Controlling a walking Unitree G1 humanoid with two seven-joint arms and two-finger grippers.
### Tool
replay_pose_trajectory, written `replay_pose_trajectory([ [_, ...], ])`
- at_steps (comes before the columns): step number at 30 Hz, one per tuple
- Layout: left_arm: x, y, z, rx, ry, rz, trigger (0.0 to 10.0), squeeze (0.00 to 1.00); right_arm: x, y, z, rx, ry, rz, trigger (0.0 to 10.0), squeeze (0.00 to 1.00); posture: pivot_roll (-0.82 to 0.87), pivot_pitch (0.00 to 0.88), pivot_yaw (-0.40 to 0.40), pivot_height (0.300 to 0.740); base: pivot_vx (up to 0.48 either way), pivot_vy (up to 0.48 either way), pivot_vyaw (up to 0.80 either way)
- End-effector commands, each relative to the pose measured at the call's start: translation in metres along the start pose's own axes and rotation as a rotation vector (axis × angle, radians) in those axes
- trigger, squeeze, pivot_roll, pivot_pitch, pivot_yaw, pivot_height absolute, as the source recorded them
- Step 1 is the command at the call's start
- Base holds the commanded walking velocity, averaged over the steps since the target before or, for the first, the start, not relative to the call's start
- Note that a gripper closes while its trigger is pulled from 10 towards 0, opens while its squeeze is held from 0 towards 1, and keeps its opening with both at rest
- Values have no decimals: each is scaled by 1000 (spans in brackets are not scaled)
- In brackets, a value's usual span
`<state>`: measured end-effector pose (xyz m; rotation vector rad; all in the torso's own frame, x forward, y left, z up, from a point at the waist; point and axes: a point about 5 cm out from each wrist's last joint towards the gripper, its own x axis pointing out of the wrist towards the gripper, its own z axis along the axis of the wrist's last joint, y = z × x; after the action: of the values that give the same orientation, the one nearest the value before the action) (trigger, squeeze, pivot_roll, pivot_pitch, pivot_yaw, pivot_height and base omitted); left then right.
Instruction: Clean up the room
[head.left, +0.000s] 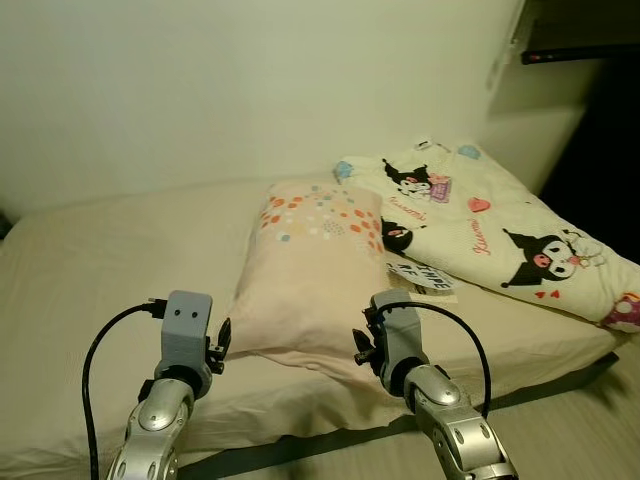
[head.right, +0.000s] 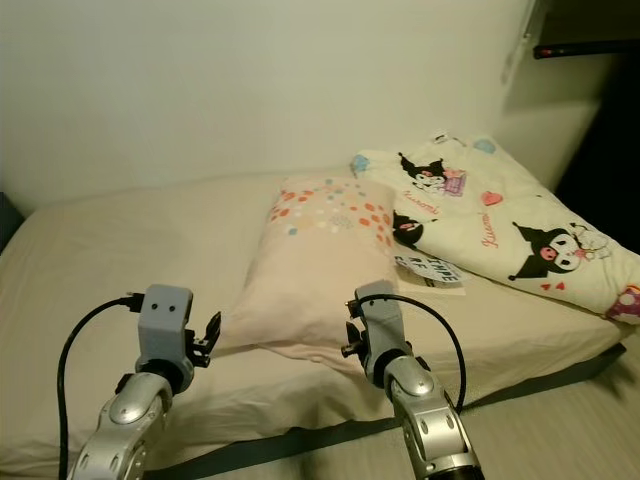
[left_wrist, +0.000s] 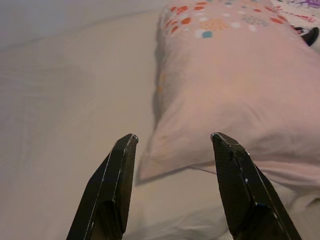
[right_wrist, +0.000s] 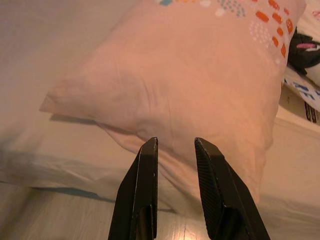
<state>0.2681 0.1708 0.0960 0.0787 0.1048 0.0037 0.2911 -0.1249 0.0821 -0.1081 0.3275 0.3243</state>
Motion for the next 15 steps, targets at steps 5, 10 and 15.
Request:
replay_pose_trajectory([
  [5,0,1,-3,-10,7,4,10000,0,0,0,-1,4,-5,-3,10000,0,-71,45,-2,740,0,0,0],
  [10,0,2,-4,-7,12,7,10000,0,1,1,0,5,-9,-6,10000,0,-73,45,-2,740,0,0,0],
  [15,1,3,-5,-4,20,18,10000,0,1,0,2,7,-18,-14,10000,0,-76,46,-1,740,0,0,0],
])
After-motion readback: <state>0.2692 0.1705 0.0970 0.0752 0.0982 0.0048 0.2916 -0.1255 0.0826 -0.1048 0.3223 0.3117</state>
